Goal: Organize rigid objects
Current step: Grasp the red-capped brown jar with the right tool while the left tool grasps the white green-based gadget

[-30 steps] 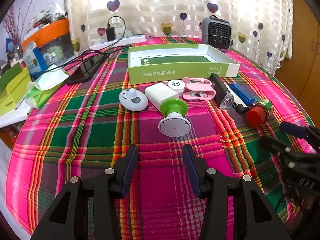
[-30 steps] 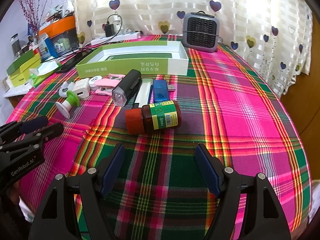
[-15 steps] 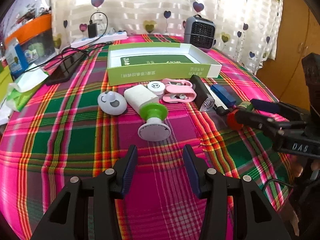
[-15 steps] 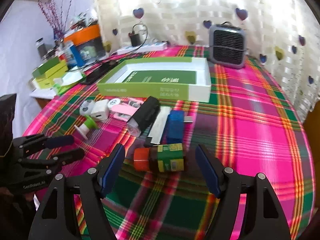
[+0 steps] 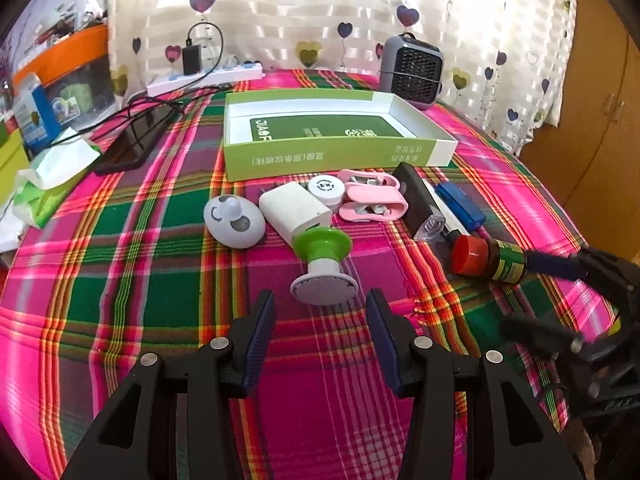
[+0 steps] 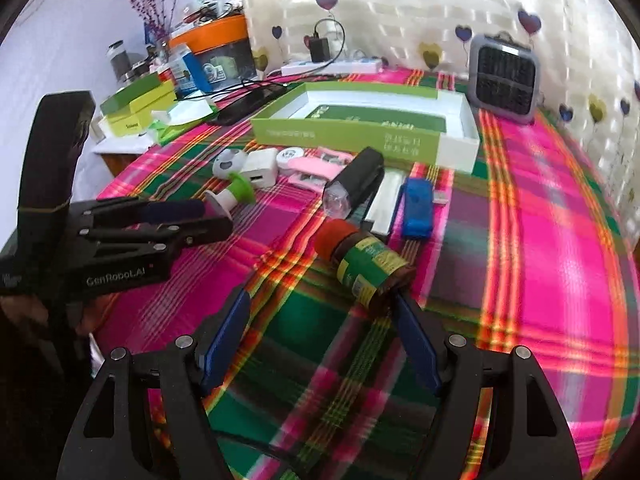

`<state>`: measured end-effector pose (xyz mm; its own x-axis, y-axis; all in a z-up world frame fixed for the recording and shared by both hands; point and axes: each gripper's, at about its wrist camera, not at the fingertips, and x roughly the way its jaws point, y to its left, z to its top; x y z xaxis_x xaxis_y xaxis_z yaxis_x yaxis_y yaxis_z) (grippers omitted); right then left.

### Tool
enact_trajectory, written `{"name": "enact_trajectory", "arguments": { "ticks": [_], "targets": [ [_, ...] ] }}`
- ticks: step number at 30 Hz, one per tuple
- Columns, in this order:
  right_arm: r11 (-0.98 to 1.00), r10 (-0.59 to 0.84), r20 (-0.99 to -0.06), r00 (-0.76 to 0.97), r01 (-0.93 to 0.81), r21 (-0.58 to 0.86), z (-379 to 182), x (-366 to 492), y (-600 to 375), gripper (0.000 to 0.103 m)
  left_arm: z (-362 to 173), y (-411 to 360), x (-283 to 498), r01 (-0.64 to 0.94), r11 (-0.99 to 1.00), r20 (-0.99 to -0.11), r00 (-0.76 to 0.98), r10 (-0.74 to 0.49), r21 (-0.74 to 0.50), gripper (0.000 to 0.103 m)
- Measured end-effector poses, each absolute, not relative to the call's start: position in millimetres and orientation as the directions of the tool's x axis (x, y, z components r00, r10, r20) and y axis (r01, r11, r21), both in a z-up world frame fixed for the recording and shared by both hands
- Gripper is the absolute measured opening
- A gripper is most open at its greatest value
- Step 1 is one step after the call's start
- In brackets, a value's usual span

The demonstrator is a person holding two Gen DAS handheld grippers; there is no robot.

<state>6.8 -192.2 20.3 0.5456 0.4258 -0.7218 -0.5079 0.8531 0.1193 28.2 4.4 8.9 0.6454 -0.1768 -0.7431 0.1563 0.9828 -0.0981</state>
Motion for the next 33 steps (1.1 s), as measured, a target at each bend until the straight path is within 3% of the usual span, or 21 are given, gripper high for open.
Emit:
{"name": "enact_trajectory", "arguments": {
  "ticks": [7,16,23,28,33],
  "targets": [
    [0.89,0.339,-0.728,0.596,-0.453,0.043,18,31,-199,0.073,8,-2,38,0.183,0.976,-0.754,0.624,-0.206,-0.116,0.045],
    [0.846,0.38,-0.776,0.503,-0.528,0.072,7,50,-189,0.073,6,0,49,0.168,0.976,-0.755,0.62,-0.213,-0.138,0.045],
    [0.836,0.393,-0.773,0.499,-0.543,0.075,8,49,-187,0.051,6,4,54,0.163,0.973,-0.748,0.622,-0.231,-0.164,0.044],
    [0.831,0.396,-0.772,0.498,-0.552,0.07,9,48,-185,0.036,6,5,56,0.155,0.975,-0.748,0.625,-0.222,-0.16,0.033],
    [0.831,0.394,-0.772,0.499,-0.553,0.066,9,49,-184,0.035,5,6,56,0.157,0.974,-0.747,0.626,-0.225,-0.161,0.033]
  ]
}}
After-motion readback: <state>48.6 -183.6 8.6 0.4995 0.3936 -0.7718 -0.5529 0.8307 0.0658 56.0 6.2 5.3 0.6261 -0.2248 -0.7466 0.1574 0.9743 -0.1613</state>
